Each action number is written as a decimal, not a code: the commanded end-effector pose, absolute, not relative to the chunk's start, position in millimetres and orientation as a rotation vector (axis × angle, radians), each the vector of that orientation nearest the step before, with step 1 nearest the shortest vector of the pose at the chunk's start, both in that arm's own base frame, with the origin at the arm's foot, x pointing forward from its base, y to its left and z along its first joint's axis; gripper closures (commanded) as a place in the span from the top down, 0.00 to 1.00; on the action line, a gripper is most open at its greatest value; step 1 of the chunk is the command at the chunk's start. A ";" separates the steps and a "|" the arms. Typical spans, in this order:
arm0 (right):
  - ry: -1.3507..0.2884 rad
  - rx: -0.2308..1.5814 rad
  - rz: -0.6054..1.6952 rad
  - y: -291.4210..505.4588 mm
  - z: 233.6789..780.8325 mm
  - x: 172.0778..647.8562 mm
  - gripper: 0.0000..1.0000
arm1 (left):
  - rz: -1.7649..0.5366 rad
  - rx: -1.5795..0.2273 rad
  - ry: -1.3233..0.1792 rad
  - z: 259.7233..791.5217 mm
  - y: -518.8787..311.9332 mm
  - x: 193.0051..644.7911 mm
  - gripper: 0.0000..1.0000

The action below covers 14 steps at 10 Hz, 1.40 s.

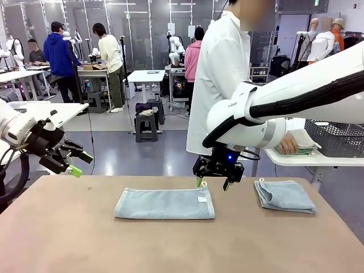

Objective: Fold the towels and place them in the basket.
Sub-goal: When a person lays out a Towel with hook on the table, fold it in half twice.

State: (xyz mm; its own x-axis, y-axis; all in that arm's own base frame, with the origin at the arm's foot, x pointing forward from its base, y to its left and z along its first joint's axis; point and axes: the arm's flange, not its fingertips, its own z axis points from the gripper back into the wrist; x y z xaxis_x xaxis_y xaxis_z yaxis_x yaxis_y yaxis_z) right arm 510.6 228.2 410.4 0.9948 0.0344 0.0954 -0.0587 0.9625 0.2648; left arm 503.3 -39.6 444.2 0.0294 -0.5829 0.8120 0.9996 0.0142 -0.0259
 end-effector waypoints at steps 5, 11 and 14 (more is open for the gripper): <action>-0.143 0.217 0.017 246.3 369.7 543.5 1.00 | -1.418 -0.748 -0.726 445.5 -39.1 502.8 1.00; -0.114 0.154 -0.100 260.9 325.5 560.6 1.00 | -1.418 -0.748 -0.726 445.5 -39.1 502.8 1.00; -0.117 0.137 -0.119 259.4 309.0 574.3 1.00 | -1.418 -0.748 -0.726 445.5 -39.1 502.8 1.00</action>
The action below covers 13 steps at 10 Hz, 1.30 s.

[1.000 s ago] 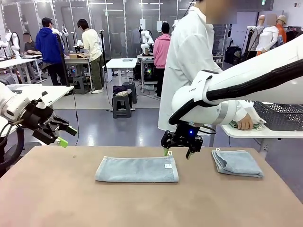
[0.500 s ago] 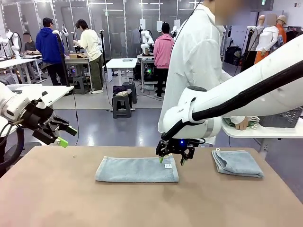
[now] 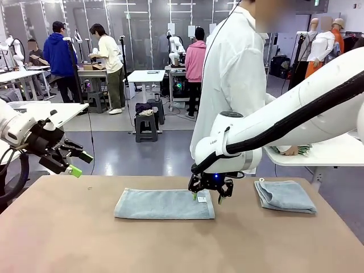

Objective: Fold the towels and place them in the basket.
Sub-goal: When a person lays out a Towel with hook on the table, fold it in half twice.

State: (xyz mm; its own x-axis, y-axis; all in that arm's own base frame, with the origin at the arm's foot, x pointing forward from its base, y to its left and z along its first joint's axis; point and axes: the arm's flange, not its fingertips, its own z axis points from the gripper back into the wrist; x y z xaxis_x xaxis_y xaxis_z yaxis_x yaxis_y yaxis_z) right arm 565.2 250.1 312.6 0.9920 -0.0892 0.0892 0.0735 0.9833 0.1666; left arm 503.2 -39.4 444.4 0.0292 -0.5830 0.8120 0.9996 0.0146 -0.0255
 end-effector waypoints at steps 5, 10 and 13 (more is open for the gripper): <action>-0.114 0.117 -0.113 260.1 293.8 586.8 0.87 | -1.418 -0.748 -0.726 445.5 -39.1 502.8 1.00; -0.114 0.102 -0.140 261.7 289.1 588.4 0.70 | -1.418 -0.748 -0.726 445.5 -39.1 502.8 1.00; -0.113 0.092 -0.131 261.5 287.6 588.3 0.52 | -1.418 -0.748 -0.726 445.5 -39.1 502.8 1.00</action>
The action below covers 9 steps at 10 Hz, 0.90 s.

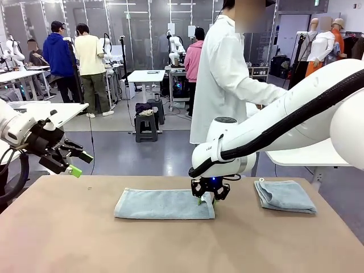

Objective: Fold the towels and place them in the basket.
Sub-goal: When a person lays out a Towel with hook on the table, fold it in half twice.

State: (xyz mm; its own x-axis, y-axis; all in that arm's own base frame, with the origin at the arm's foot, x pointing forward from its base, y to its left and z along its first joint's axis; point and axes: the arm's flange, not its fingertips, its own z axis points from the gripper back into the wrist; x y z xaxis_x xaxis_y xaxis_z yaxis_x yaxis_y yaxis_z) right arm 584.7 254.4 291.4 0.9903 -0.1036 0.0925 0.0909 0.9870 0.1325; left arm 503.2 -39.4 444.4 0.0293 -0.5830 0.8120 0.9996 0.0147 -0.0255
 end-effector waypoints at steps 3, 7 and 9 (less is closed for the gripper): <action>-0.092 0.109 -0.125 257.9 283.9 590.7 0.17 | -1.418 -0.748 -0.726 445.5 -39.1 502.8 1.00; -0.086 0.100 -0.127 255.1 282.4 591.5 0.00 | -1.418 -0.748 -0.726 445.5 -39.1 502.8 1.00; -0.098 0.092 -0.088 245.8 279.9 595.7 0.00 | -1.418 -0.748 -0.726 445.5 -39.1 502.8 1.00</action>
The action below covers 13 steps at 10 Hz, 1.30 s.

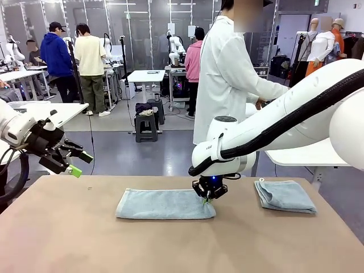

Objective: Fold the towels and place them in the basket.
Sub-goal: When a person lays out a Towel with hook on the table, fold it in half twice.

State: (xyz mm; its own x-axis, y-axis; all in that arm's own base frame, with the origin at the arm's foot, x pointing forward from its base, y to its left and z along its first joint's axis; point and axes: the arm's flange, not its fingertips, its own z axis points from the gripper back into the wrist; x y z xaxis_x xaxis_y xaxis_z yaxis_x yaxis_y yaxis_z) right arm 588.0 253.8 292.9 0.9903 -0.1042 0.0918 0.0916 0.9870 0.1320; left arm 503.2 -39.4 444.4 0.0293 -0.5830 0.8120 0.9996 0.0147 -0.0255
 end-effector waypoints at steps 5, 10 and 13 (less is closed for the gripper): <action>-0.115 0.063 -0.115 165.4 281.0 593.1 0.00 | -1.418 -0.748 -0.726 445.5 -39.1 502.8 1.00; -0.223 0.097 -0.072 168.3 340.4 587.8 0.00 | -1.418 -0.748 -0.726 445.5 -39.1 502.8 1.00; -0.258 0.004 -0.024 229.5 390.9 577.6 0.00 | -1.418 -0.748 -0.726 445.5 -39.1 502.8 1.00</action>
